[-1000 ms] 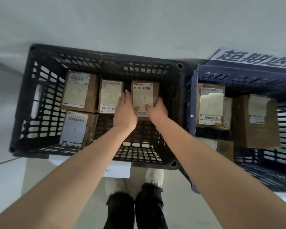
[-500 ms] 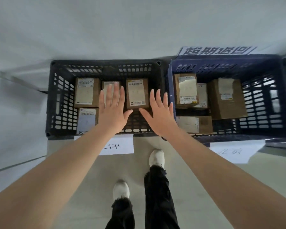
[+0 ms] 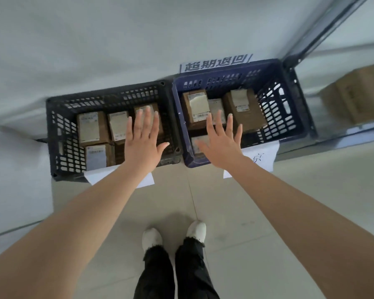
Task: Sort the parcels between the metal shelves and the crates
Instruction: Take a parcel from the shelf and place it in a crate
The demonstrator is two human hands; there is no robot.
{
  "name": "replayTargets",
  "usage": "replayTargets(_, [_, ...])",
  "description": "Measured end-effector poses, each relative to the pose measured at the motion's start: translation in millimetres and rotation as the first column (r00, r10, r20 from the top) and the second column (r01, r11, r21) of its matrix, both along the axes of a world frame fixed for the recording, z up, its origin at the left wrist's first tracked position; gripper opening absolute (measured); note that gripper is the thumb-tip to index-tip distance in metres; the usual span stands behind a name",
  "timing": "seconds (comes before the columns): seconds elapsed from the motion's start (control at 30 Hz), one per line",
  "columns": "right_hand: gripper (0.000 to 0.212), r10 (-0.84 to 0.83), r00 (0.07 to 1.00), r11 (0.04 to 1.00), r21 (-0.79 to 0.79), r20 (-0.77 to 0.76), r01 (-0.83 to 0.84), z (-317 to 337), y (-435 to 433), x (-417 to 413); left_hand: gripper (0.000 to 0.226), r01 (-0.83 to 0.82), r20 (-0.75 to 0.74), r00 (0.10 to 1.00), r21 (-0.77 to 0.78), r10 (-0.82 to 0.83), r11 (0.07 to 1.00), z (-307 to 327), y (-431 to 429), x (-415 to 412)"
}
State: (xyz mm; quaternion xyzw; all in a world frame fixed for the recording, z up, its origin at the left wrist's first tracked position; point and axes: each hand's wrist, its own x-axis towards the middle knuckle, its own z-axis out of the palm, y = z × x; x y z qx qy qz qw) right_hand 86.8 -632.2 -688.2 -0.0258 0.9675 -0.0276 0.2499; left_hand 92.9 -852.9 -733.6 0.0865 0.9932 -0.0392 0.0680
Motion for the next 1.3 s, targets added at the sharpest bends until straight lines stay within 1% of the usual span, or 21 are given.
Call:
replayTargets(0.07, [0.079, -0.021, 0.999, 1.0, -0.009, -0.033, 0.021, 41.0, 18.1, -2.9, 0.086, -0.001, -0.026, 1.0, -0.018, 0.0, 1.0, 44.5, 18.3, -10.5])
replayTargets(0.17, [0.081, -0.065, 0.992, 0.998, 0.002, -0.105, 0.066, 120.0, 41.5, -13.4, 0.086, 0.075, -0.13, 0.988, -0.054, -0.081, 0.996, 125.9, 42.6, -33.7])
replayTargets(0.2, [0.082, -0.073, 0.99, 0.997, 0.013, -0.123, 0.076, 149.9, 47.4, -14.0, 0.086, 0.098, -0.142, 0.984, -0.062, -0.106, 0.993, 158.5, 50.3, -37.4])
replayTargets(0.27, [0.083, -0.059, 0.972, 0.996, 0.051, -0.229, 0.073, 204.3, 62.2, -14.6, 0.084, 0.12, -0.207, 0.97, -0.046, -0.127, 0.992, 215.1, 64.8, -45.4])
replayTargets(0.33, [0.083, -0.095, 0.951, 0.991, 0.059, -0.296, 0.118, 259.3, 75.1, -8.7, 0.084, 0.142, -0.281, 0.948, -0.035, -0.146, 0.989, 268.5, 80.0, -48.4])
replayTargets(0.47, [0.083, -0.213, 0.884, 0.97, 0.016, -0.416, 0.242, 362.7, 88.9, 17.4, 0.081, 0.201, -0.392, 0.909, 0.117, -0.141, 0.973, 362.8, 104.0, -45.3])
replayTargets(0.53, [0.083, -0.271, 0.834, 0.954, -0.021, -0.481, 0.298, 406.8, 96.3, 33.6, 0.084, 0.245, -0.462, 0.871, 0.115, -0.167, 0.963, 401.5, 116.0, -47.4])
replayTargets(0.63, [0.083, -0.325, 0.776, 0.931, -0.04, -0.54, 0.362, 455.8, 100.4, 64.4, 0.08, 0.325, -0.511, 0.827, 0.092, -0.236, 0.941, 448.8, 133.2, -39.0])
replayTargets(0.8, [0.085, -0.369, 0.687, 0.894, -0.037, -0.626, 0.447, 499.3, 112.3, 108.5, 0.083, 0.477, -0.6, 0.723, 0.075, -0.342, 0.876, 490.7, 160.9, -6.7])
replayTargets(1.03, [0.085, -0.449, 0.621, 0.831, -0.046, -0.642, 0.554, 520.7, 146.5, 168.4, 0.08, 0.586, -0.607, 0.657, 0.038, -0.447, 0.81, 528.2, 212.8, 34.1])
replayTargets(1.2, [0.084, -0.524, 0.564, 0.778, -0.089, -0.639, 0.622, 524.7, 211.4, 221.5, 0.081, 0.635, -0.625, 0.598, -0.012, -0.502, 0.772, 544.6, 285.6, 63.5])
replayTargets(1.3, [0.084, -0.552, 0.526, 0.744, -0.096, -0.648, 0.662, 531.3, 272.8, 259.6, 0.081, 0.693, -0.633, 0.542, -0.035, -0.553, 0.72, 556.4, 350.7, 86.8])
